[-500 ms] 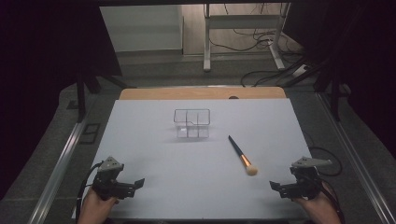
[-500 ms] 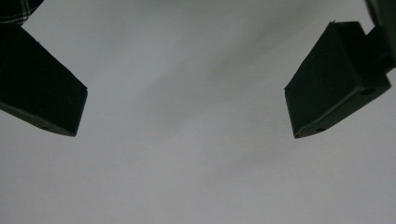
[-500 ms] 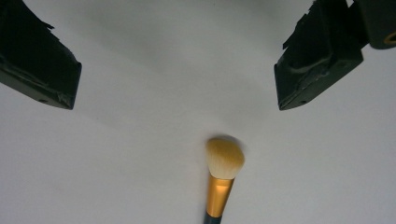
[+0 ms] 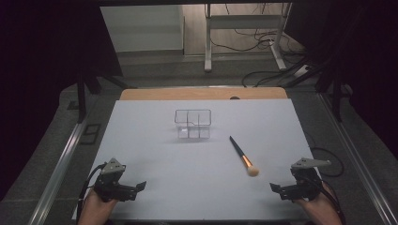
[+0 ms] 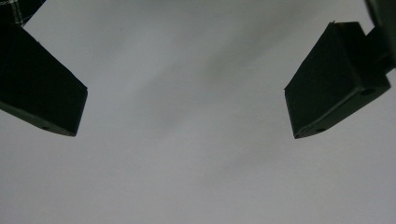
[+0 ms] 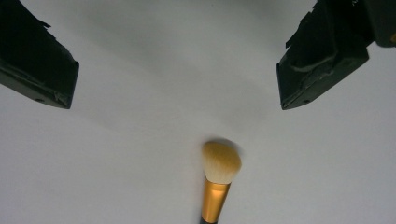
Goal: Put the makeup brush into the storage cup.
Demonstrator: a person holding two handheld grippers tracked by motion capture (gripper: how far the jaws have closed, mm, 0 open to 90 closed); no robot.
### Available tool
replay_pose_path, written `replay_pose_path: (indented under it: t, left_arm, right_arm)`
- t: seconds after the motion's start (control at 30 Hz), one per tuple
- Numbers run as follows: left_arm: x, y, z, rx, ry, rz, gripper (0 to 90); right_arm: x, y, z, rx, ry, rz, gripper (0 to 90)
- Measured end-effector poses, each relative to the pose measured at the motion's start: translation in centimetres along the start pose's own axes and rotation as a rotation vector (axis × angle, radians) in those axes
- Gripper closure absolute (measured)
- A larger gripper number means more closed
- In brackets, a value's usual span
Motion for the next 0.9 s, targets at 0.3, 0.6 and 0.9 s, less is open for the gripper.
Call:
replay_pose_path:
  t: [0.3, 0.6, 0.9]
  left_arm:
    - [0.08, -0.01, 0.10, -0.002, 0.012, 0.005, 0.0]
    - [0.12, 0.05, 0.16, -0.005, 0.014, 0.000, 0.0]
    - [0.14, 0.07, 0.17, -0.004, 0.017, 0.000, 0.0]
  right_arm:
    - [-0.08, 0.05, -0.04, -0.003, -0.002, 0.002, 0.0]
    - [-0.29, 0.09, -0.30, -0.004, -0.011, 0.021, 0.0]
    - [-0.73, 0.64, -0.18, 0.008, -0.011, -0.021, 0.0]
Point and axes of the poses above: each handheld gripper's, and its own axes: z roughly forward along the jaws, x roughly out of its underside, y roughly to its left, the point moved 4 cm from there along z, roughly forward along the jaws, and after that the axes turned 1 degree about -y, right-handed, at the moved point
